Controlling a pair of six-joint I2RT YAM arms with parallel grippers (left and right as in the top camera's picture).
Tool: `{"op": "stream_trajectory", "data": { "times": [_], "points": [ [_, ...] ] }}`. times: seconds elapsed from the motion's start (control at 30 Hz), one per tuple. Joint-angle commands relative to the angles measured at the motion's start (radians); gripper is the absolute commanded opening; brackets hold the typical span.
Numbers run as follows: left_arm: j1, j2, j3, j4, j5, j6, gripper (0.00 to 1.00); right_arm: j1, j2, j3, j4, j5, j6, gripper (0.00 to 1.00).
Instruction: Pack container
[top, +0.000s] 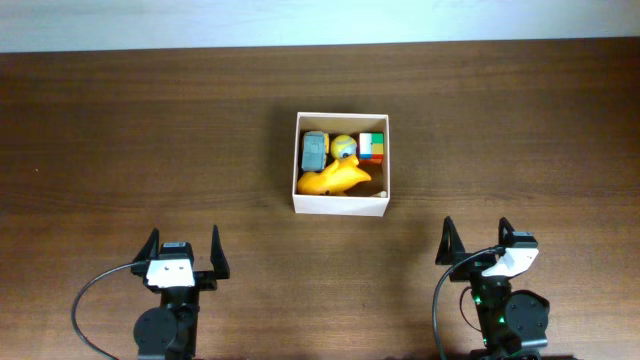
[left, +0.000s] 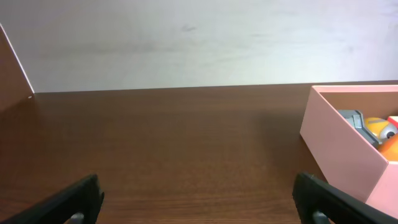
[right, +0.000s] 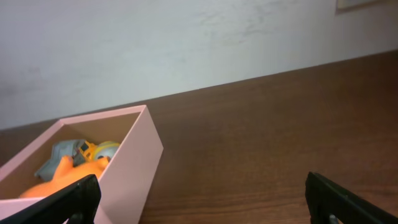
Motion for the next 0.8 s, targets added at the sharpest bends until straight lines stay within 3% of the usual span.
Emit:
{"op": "stream_trajectory", "data": {
  "times": [0.0, 0.77],
  "points": [
    [0.0, -0.008, -0.006, 0.001, 0.01, 0.015, 0.99, 0.006, -0.011, -0.008, -0.004, -0.021, -0.094, 0.99],
    [0.0, -0.008, -0.006, 0.001, 0.01, 0.015, 0.99, 0.006, -0.011, -0.008, -0.004, -0.038, -0.27, 0.99]
  ]
}}
